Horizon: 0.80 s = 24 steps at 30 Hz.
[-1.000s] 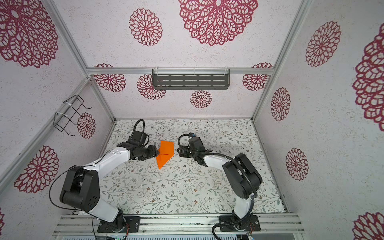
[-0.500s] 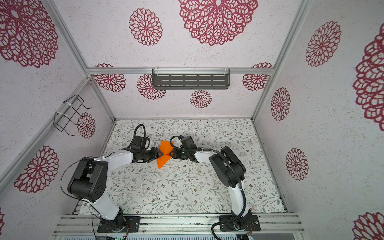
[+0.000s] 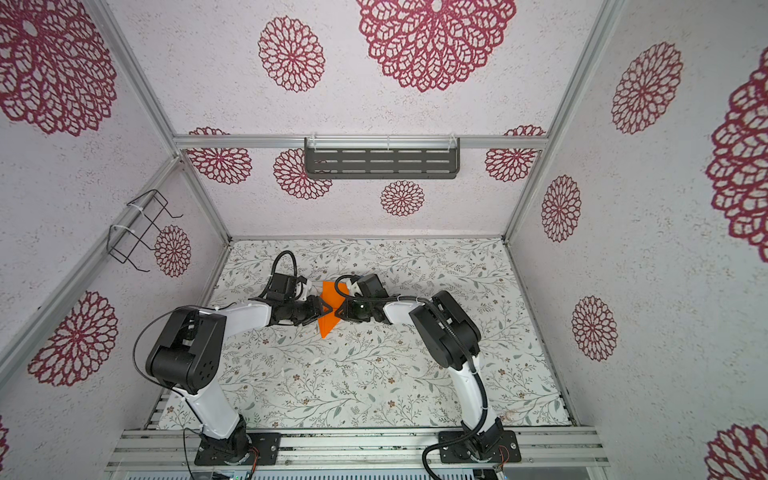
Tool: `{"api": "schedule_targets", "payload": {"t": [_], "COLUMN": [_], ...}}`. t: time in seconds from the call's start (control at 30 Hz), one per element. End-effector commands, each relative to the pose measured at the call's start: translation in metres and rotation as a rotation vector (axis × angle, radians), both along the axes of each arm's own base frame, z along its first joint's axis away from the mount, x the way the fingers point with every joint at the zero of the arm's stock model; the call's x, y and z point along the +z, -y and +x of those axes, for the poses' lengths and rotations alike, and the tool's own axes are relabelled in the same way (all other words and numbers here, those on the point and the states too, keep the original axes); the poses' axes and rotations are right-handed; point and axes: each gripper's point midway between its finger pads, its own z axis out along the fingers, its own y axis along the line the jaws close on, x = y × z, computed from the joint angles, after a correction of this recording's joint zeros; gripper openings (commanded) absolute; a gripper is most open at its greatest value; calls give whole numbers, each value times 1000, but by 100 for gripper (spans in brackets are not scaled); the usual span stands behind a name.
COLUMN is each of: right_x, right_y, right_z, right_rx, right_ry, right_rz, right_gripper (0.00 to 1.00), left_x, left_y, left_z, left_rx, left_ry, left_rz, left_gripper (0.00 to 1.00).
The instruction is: Fold a paper plane with a square sheet of paper (pick it up from the middle)
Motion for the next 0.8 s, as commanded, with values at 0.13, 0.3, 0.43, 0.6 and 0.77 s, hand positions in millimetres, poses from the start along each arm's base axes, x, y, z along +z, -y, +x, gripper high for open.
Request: {"api": "schedule_targets", "payload": {"t": [0.13,0.3,0.43,0.6,0.77], "right_x": [2,-5,-6,-4,11], "right_y": [-9,-8,-9,-5,8], "right_z": [-3,-3,-4,-2,4], "right_rx": [20,15,15,-2,-53], "right_ry": [-26,-39,-43,-35,4], "right_rz": [21,12,17,21,53], "right_gripper": [24,23,23,22,25], "left_x": [0,1,-2,-10,-11], "left_y": [19,26,28,23,21], "left_z": [7,8,8,6,7], "left_rx": [-40,-52,-54,-45,-49], "left_ry": [6,5,-1,-8,1], "left_rz": [-72,-101,-107,-73,-52], "left_gripper": [49,50,46,36,17]}}
